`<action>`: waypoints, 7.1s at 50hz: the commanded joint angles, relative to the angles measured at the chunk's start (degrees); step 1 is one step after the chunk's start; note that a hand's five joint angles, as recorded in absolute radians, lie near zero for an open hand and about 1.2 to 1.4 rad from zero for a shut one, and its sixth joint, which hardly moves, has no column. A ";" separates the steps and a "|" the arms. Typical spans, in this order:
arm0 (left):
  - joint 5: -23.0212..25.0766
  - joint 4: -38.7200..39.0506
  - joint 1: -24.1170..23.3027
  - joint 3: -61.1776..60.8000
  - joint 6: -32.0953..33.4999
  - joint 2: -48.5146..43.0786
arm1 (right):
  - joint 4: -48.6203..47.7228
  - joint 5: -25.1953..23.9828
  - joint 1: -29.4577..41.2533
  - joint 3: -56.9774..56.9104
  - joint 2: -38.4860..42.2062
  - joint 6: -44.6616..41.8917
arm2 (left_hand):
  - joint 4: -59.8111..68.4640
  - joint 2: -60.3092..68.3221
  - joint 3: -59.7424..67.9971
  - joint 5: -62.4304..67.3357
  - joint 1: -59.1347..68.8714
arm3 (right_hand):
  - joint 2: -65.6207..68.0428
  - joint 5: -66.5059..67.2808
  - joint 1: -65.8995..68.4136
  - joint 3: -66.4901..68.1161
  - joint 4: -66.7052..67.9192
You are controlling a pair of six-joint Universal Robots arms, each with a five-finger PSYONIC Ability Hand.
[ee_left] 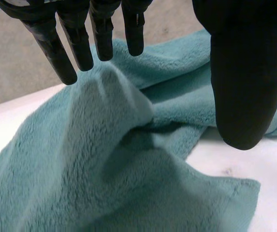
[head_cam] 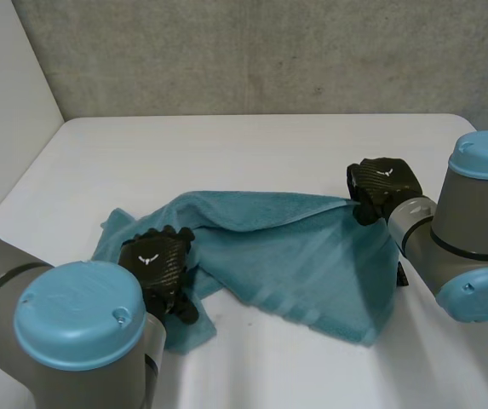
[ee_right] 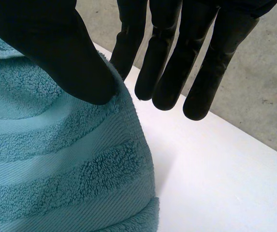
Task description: Fold the laundry
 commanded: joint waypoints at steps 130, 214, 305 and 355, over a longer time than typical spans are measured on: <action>23.23 0.64 25.88 -13.44 17.24 9.23 | -13.13 -2.39 -7.64 17.75 -9.42 -3.40 | -0.75 -0.64 -0.50 -0.80 -0.54 | 12.08 13.65 23.09 11.96 11.66; 34.75 9.97 38.45 0.10 43.26 -5.54 | 11.83 -2.48 -7.82 -0.59 -2.92 -26.61 | 62.48 62.59 62.73 62.43 62.69 | 12.08 13.65 23.09 11.96 11.66; 40.55 31.77 45.22 -14.23 31.92 2.02 | -2.76 -21.29 -25.92 21.79 -6.34 -9.64 | 62.48 62.59 62.73 62.43 62.69 | -33.11 -31.54 -22.10 -33.23 -33.53; 40.55 30.19 46.36 -14.22 32.88 4.38 | -6.98 -13.90 -25.22 15.20 -6.25 -17.20 | 62.48 62.59 62.73 62.43 62.69 | 12.08 13.65 23.09 11.96 11.66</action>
